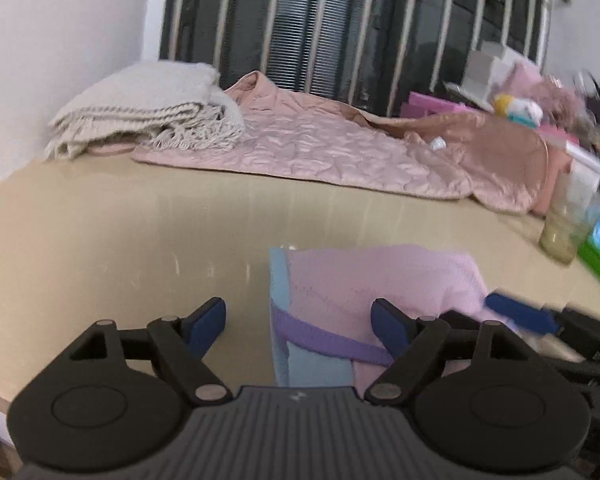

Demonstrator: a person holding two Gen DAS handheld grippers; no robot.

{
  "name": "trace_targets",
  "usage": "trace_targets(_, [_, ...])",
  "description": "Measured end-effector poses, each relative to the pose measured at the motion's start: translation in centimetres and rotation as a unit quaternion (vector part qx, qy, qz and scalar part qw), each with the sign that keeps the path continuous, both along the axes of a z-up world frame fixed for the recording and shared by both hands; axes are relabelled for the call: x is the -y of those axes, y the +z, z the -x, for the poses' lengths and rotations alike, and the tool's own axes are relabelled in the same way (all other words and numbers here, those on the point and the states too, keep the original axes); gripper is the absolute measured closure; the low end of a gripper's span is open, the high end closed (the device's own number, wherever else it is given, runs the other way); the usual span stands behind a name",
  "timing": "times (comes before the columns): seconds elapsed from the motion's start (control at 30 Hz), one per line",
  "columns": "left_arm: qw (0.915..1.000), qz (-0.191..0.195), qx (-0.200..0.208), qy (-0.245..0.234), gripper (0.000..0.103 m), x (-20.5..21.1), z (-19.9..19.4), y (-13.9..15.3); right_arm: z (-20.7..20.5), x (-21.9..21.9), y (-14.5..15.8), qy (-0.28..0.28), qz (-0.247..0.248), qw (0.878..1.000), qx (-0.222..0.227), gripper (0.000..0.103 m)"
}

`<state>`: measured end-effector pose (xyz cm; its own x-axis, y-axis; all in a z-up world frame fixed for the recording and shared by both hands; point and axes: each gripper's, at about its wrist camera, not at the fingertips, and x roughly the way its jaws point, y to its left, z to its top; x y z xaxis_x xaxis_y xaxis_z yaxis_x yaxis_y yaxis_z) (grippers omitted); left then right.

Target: Fold clothes

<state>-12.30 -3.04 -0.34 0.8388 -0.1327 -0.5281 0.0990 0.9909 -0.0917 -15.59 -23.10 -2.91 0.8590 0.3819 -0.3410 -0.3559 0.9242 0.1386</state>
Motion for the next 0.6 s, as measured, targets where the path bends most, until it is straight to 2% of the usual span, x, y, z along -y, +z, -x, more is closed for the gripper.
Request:
trace_targets(0.03, [0.9999,-0.014,0.003,-0.004,0.023,0.3,0.2,-0.2,0.3,-0.1,-0.1,-0.008,0.006,1.000,0.008,0.045])
trace_targets(0.1, [0.9999,-0.014,0.003,-0.007,0.024,0.5,0.5,-0.2,1.0,-0.2,-0.4,-0.023,0.017,0.999,0.025,0.040])
trace_targets(0.17, [0.9999,-0.009,0.001,-0.015,0.030,0.5,0.6,0.0,1.3,0.2,-0.8,-0.031,0.006,0.999,0.024,0.039])
trace_targets(0.27, [0.9996,-0.004,0.003,-0.027,0.041,0.8,0.6,0.0,1.5,0.6,-1.1,-0.030,-0.003,0.999,0.027,0.039])
trace_targets(0.33, [0.9993,0.005,0.002,-0.036,0.055,0.9,0.7,0.1,1.6,0.6,-1.3,-0.029,-0.002,0.999,0.031,0.040])
trace_targets(0.43, [0.9987,0.020,-0.003,-0.047,0.067,0.8,0.8,0.1,1.9,0.4,-1.4,-0.015,-0.006,0.999,0.036,0.056])
trace_targets(0.5, [0.9984,0.024,-0.005,-0.050,0.073,0.8,0.9,0.2,2.2,0.0,-1.3,-0.009,0.003,0.999,0.043,0.073])
trace_targets(0.53, [0.9980,0.033,-0.009,-0.053,0.083,0.7,0.9,0.2,2.3,-0.3,-1.3,-0.007,0.008,0.999,0.048,0.075])
trace_targets(0.6, [0.9970,0.055,-0.013,-0.052,0.087,0.5,1.0,0.2,2.7,-0.8,-1.2,-0.001,0.020,0.998,0.056,0.085])
